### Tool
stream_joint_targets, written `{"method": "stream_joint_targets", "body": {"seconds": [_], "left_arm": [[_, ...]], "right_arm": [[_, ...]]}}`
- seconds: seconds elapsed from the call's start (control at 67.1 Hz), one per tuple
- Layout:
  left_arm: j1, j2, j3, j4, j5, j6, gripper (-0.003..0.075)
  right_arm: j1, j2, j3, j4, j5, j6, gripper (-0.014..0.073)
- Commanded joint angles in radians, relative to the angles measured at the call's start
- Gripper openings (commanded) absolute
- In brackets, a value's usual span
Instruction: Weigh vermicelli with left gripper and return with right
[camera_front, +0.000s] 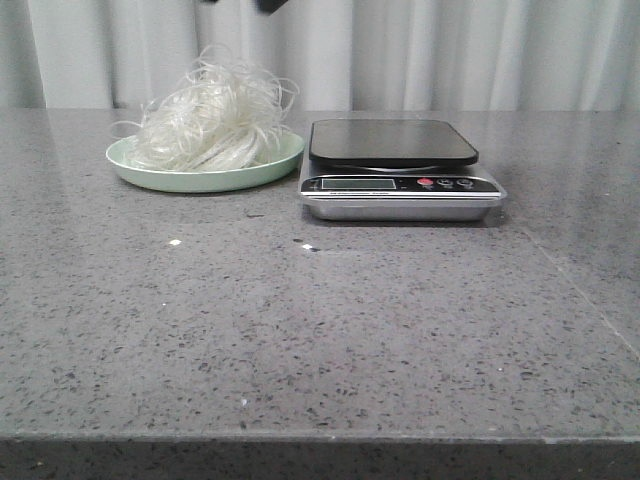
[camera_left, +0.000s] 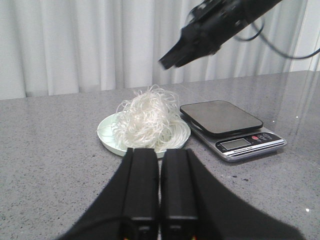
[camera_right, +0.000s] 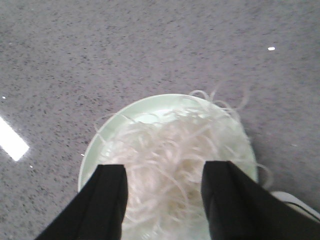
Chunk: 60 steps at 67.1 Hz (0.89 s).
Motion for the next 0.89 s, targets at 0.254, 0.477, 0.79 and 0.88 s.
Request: {"method": "stream_joint_targets", "body": {"seconds": [0.254,0.477,0.79,0.88], "left_arm": [[0.001,0.013,-0.026,-0.013,-0.076,-0.01,0.0134],[0.001,0.013,-0.026,-0.013,-0.076,-0.01,0.0134],[0.001,0.013,-0.026,-0.013,-0.076,-0.01,0.0134],[0.001,0.013,-0.026,-0.013,-0.076,-0.01,0.0134]], "right_arm": [[-0.234,-0.357,0.053,-0.082,0.225,-0.003,0.0451],[-0.265,-0.698,0.483,-0.08,-0.029,-0.043,0.0451],[-0.265,-1.159,1.094,-0.039,-0.354,-0.067,0.0451],[-0.264,-1.308,1.236,-0.032,-0.485,-0.067,0.0451]]}}
